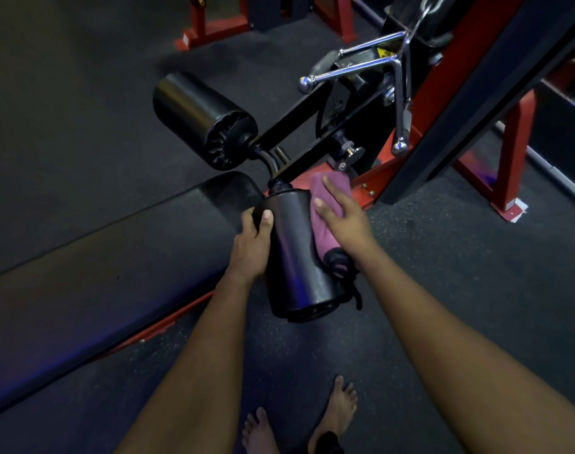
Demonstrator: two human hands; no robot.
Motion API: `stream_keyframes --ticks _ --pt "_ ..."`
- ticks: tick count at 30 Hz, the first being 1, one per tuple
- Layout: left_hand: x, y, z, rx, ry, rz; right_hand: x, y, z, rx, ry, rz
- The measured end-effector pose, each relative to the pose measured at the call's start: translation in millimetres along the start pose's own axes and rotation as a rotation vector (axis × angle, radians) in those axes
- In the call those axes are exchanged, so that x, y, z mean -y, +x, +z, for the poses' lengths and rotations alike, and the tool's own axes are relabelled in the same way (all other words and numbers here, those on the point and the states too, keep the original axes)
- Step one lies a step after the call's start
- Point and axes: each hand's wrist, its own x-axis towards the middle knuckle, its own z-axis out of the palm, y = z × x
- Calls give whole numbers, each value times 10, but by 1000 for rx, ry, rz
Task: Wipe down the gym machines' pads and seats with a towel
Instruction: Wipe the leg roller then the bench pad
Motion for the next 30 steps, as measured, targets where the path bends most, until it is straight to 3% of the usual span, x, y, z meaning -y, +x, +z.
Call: stream_keyframes --ticks 3,8,10,13,20,27,30 --pt "-15 11 8 33 -53 5 -204 -421 -52 -31 36 85" --pt "44 -3 47 -105 46 96 48 -1199 16 -80 -334 -119" --pt "68 -31 54 -189 71 167 233 -1141 75 -87 -509 -211" --pt "51 -24 82 -257 87 164 328 -671 94 -79 -494 -219" --pt "-251 -81 6 -127 108 1 264 -147 12 -38 -239 -72" --pt "-121 -15 -16 -29 -28 -24 279 -1108 22 -93 -490 -144" --pt "-91 -4 5 -22 -56 -9 291 -1026 -12 -65 -486 -126"
